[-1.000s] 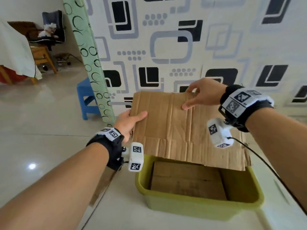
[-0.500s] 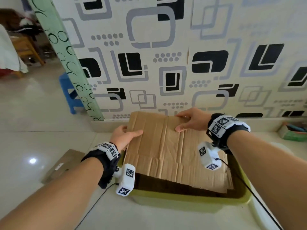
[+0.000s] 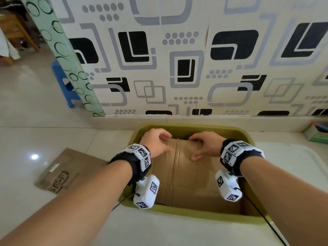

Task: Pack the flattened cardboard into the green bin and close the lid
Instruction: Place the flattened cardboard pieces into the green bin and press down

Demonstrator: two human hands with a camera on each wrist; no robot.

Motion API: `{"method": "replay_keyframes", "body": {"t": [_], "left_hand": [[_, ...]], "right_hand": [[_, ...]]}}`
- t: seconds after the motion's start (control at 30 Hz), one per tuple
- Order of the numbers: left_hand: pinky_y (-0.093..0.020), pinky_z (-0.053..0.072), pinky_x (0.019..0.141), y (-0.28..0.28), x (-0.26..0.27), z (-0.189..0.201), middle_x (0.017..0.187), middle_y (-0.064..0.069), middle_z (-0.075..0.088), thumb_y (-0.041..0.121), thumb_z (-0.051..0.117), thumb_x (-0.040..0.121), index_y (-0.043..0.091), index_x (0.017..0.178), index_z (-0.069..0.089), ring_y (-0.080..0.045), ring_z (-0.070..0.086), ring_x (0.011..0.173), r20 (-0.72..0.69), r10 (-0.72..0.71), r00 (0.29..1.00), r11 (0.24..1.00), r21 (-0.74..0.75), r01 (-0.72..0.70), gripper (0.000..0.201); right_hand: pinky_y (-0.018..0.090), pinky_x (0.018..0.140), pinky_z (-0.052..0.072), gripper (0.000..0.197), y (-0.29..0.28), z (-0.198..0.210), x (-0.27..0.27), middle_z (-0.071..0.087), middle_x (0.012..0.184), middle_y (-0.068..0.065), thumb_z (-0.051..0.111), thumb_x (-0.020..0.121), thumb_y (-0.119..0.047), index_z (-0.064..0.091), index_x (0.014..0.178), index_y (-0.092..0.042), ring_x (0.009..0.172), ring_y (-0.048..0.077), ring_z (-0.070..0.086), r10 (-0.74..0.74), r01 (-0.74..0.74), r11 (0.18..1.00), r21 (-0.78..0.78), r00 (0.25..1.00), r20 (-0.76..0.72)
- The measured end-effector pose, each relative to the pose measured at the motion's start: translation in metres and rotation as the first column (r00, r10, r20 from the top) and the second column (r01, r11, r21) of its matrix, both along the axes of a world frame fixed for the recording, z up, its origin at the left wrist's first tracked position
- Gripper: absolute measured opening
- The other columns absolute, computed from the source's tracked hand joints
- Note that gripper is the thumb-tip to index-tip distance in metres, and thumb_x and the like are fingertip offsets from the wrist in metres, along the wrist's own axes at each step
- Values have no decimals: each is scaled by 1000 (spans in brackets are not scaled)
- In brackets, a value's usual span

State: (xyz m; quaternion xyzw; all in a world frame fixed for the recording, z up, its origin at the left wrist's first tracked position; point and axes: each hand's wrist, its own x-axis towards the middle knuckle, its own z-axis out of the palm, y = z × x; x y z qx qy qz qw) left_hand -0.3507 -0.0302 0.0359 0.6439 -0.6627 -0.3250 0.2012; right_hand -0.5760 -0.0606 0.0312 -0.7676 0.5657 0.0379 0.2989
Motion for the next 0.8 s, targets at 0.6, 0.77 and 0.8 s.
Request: {"method": "replay_keyframes", "body": {"t": [0.6, 0.77, 0.8], "left_hand": [[-42, 57, 86, -31, -12, -48, 78, 7, 58, 28, 97, 52, 27, 97, 48, -22, 63, 82, 374, -302, 877, 934, 302, 192, 67], [-48, 52, 94, -40, -13, -56, 81, 9, 51, 33, 94, 56, 28, 129, 39, -28, 66, 99, 423, -347, 837, 915, 347, 205, 92], [-48, 53, 92, -42, -13, -58, 82, 8, 52, 31, 94, 57, 26, 132, 38, -28, 66, 99, 415, -356, 838, 912, 351, 214, 93]], "right_hand": [[35, 65, 49, 72, 8, -39, 1, 64, 96, -2, 94, 52, -54, 53, 102, -23, 81, 18, 57, 238, -216, 971, 104, 910, -338], [36, 76, 49, 97, 1, -51, 0, 60, 113, 3, 95, 57, -49, 41, 131, -18, 98, 24, 59, 171, -152, 984, 93, 949, -264], [36, 78, 49, 101, -2, -52, -1, 57, 111, 3, 95, 57, -48, 38, 134, -17, 97, 23, 57, 140, -123, 989, 87, 963, -232]]}}
